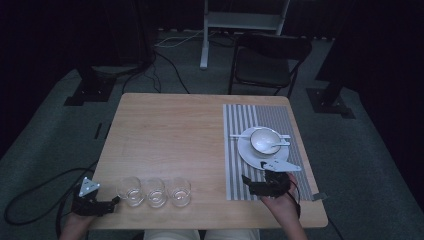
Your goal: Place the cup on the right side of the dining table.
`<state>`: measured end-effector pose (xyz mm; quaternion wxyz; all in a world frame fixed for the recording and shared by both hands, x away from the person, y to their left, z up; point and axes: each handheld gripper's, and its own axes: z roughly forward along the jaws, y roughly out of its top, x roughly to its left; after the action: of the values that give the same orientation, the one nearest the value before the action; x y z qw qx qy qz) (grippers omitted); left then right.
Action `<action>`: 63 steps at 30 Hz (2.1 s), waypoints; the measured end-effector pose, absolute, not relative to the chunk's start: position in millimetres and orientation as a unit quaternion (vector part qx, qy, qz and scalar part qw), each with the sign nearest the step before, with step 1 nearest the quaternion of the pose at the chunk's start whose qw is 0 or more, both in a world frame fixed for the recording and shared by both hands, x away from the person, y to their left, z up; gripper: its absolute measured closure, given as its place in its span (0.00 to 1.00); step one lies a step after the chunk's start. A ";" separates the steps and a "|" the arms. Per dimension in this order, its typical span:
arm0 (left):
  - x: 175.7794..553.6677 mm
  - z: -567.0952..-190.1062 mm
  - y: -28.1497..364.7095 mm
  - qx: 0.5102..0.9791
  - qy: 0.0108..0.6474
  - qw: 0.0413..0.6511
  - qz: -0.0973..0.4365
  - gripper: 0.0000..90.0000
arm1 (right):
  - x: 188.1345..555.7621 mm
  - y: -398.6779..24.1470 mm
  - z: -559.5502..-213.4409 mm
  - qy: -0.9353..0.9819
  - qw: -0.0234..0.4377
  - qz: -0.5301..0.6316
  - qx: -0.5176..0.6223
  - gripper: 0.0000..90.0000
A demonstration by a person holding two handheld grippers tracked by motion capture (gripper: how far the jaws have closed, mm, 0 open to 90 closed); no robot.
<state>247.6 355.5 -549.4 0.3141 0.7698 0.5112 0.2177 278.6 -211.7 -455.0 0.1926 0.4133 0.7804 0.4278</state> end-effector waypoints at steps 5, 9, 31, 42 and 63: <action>247.6 -549.3 355.6 0.770 0.511 0.314 0.218 0.01 | 280.4 -198.5 -454.0 0.787 0.190 0.430 0.399 0.15; 247.5 -549.4 355.6 0.770 0.511 0.314 0.217 0.01 | 282.1 -184.7 -454.1 0.796 0.182 0.431 0.384 0.15; 247.4 -549.4 355.8 0.771 0.510 0.315 0.217 0.01 | 277.3 -91.3 -468.3 0.850 0.076 0.440 0.278 0.15; 247.3 -549.4 355.9 0.771 0.509 0.315 0.217 0.01 | 280.4 -59.3 -486.6 0.867 0.048 0.425 0.255 0.15; 247.2 -549.3 356.4 0.773 0.507 0.314 0.216 0.01 | 279.7 -21.5 -503.1 0.879 0.039 0.415 0.231 0.15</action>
<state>247.2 356.4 -549.3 0.3145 0.7726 0.5074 0.2160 279.7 -21.5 -503.1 0.0390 0.2311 0.8790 0.4152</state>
